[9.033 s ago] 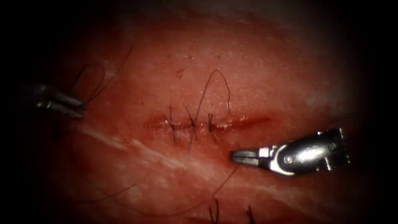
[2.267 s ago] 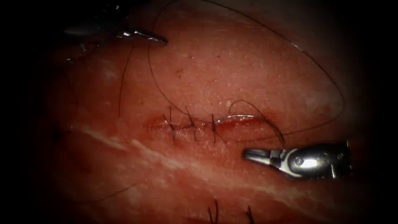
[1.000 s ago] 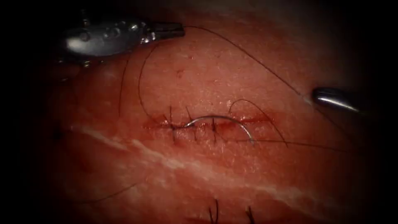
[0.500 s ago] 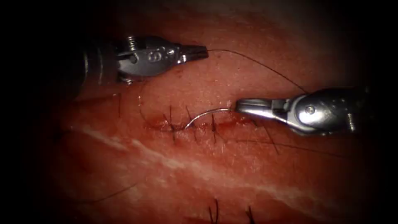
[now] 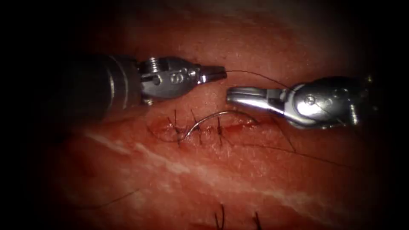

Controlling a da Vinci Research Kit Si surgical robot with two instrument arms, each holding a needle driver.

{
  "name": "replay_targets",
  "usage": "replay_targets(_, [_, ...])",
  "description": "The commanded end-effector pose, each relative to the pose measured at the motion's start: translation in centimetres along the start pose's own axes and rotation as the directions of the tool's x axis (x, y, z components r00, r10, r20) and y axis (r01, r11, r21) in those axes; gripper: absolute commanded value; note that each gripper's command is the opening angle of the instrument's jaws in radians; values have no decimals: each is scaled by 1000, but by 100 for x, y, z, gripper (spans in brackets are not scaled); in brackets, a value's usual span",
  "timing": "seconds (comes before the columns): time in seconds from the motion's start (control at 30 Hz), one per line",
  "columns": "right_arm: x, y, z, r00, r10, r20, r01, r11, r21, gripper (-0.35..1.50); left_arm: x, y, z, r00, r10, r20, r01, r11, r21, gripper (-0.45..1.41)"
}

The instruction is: Wound Closure

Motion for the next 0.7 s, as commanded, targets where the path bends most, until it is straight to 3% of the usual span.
replay_targets(0.03, [-6, -4, 5, 1000, 5, -8, -5, 1000, -19, 4, -1, 6, 8, 1000, 1, 2, -1, 1000, -4, -45])
replay_targets(0.17, [-6, 8, 6, 1000, 14, -1, -14, 993, -116, 66, 6, 13, 4, 1000, 1, 6, -1, 1000, -9, -45])
replay_targets(0.27, [-9, 15, 6, 1000, 9, 29, -3, 985, -171, 84, 12, 18, -1, 1000, 0, 6, 0, 1000, -11, -45])
replay_targets(0.37, [-13, 21, 6, 997, -7, 73, 23, 974, -227, 91, 18, 23, -7, 1000, -1, 9, 1, 1000, -17, -45])
replay_targets(0.5, [-16, 26, 3, 992, -21, 122, 53, 963, -264, 86, 28, 29, -16, 1000, -2, 10, 2, 1000, -28, -45])
replay_targets(0.7, [-21, 21, 3, 960, -32, 278, 93, 973, -212, 83, 54, 37, -43, 1000, 20, 4, -19, 999, -49, -45])
